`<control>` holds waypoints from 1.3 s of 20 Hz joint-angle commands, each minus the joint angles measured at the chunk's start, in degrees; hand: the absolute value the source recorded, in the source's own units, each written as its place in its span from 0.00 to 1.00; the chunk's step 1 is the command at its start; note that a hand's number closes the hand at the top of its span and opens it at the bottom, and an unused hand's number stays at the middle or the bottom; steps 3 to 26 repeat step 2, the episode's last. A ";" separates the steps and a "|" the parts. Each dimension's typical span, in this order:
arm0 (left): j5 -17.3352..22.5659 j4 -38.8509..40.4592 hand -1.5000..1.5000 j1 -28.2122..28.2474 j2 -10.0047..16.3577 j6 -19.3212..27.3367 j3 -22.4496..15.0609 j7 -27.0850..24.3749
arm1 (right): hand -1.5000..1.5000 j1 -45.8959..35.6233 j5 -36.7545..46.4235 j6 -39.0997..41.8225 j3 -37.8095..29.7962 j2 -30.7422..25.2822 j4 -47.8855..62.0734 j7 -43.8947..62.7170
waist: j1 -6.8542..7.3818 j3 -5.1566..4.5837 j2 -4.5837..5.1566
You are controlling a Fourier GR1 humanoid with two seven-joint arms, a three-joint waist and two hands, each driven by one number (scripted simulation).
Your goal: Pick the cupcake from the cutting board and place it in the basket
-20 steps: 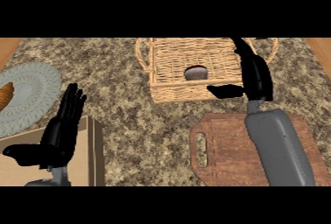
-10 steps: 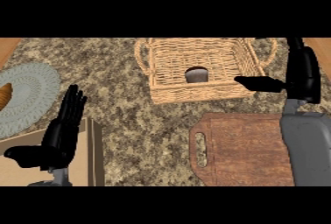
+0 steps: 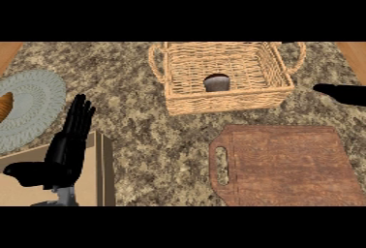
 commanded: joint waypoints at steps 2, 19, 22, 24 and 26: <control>-2.02 -3.23 0.50 0.97 -0.64 0.70 -1.26 0.69 | 0.00 -0.16 -9.90 5.31 -5.74 -4.12 2.53 -4.28 | 0.42 0.00 0.06; -2.02 -3.23 0.50 0.97 -0.64 0.70 -1.26 0.69 | 0.00 -0.16 -9.90 5.31 -5.74 -4.12 2.53 -4.28 | 0.42 0.00 0.06; -2.02 -3.23 0.50 0.97 -0.64 0.70 -1.26 0.69 | 0.00 -0.16 -9.90 5.31 -5.74 -4.12 2.53 -4.28 | 0.42 0.00 0.06; -2.02 -3.23 0.50 0.97 -0.64 0.70 -1.26 0.69 | 0.00 -0.16 -9.90 5.31 -5.74 -4.12 2.53 -4.28 | 0.42 0.00 0.06; -2.02 -3.23 0.50 0.97 -0.64 0.70 -1.26 0.69 | 0.00 -0.16 -9.90 5.31 -5.74 -4.12 2.53 -4.28 | 0.42 0.00 0.06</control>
